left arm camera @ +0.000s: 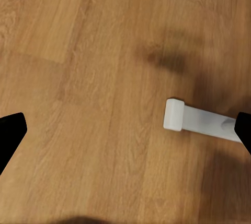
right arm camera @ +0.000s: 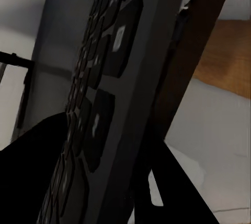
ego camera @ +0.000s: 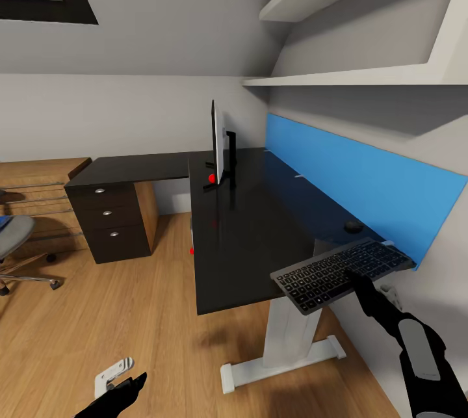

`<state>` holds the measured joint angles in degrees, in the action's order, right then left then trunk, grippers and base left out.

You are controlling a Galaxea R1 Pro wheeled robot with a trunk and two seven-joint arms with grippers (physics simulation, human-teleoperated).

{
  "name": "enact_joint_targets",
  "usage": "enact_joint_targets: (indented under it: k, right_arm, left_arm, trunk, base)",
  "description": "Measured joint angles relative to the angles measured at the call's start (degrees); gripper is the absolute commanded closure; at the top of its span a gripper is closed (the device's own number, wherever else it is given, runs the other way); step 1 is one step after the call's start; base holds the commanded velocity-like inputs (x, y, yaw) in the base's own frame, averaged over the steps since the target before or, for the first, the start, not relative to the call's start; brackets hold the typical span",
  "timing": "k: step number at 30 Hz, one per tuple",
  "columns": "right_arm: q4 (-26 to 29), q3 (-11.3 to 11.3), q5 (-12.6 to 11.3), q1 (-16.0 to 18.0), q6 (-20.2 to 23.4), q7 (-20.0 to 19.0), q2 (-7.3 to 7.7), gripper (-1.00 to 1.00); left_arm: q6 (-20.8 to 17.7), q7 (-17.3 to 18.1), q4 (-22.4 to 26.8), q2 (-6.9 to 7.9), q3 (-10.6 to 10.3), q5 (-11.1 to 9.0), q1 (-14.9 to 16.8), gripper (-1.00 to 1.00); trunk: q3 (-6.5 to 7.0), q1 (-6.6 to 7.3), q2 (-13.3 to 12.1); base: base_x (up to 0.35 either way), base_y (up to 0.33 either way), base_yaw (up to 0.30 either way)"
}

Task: In the bedroom, organize the workspace by keeping the computer under the desk, ensuring the monitor is on the desk, placing the keyboard on the desk next to the monitor, placing the mouse on the desk next to the keyboard, moving the folder from the swivel chair onto the desk next to the mouse, stacking the notebook on top of the folder with the pen on top of the notebook, and positioning the swivel chair next to the desk.

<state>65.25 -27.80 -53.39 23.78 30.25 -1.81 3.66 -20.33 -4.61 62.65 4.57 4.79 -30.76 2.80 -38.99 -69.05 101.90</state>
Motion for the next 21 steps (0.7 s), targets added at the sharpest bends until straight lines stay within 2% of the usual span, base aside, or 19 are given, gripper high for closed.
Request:
enact_joint_targets:
  k: [1, 2, 3, 5, 21]
  right_arm:
    - [0.7, 0.0, 0.1, 0.0, 0.0, 0.0, -0.01, 1.0]
    - [3.0, -0.1, 0.2, -0.1, 0.1, -4.2, -0.08, 1.0]
    - [3.8, -0.1, -0.4, -0.1, 0.2, -5.0, -0.07, 1.0]
    - [3.8, -0.1, 0.2, -0.1, 0.1, -5.8, -0.05, 1.0]
    - [4.2, -0.1, 0.3, -0.3, 0.5, -6.3, 0.12, 1.0]
  left_arm:
    - [0.0, 0.0, 0.0, 0.0, -0.1, 0.0, 0.0, -1.0]
    - [0.0, -0.1, -0.1, 0.06, -1.5, 0.0, 0.0, -1.0]
    - [0.0, -0.1, -0.1, 0.07, -1.6, 0.0, 0.0, -1.0]
    - [0.0, -0.1, -0.1, 0.06, -1.6, 0.0, 0.0, -1.0]
    - [0.0, -0.1, -0.1, 0.08, -1.5, 0.0, 0.0, -1.0]
  trunk:
    - [0.0, 0.0, 0.0]
    - [0.0, 0.0, 0.0]
    - [0.0, 0.0, 0.0]
    - [0.0, 0.0, 0.0]
    - [0.0, 0.0, 0.0]
  base:
    - [0.0, 0.0, 0.0]
    - [0.0, 0.0, 0.0]
    - [0.0, 0.0, 0.0]
    - [0.0, 0.0, 0.0]
    - [0.0, 0.0, 0.0]
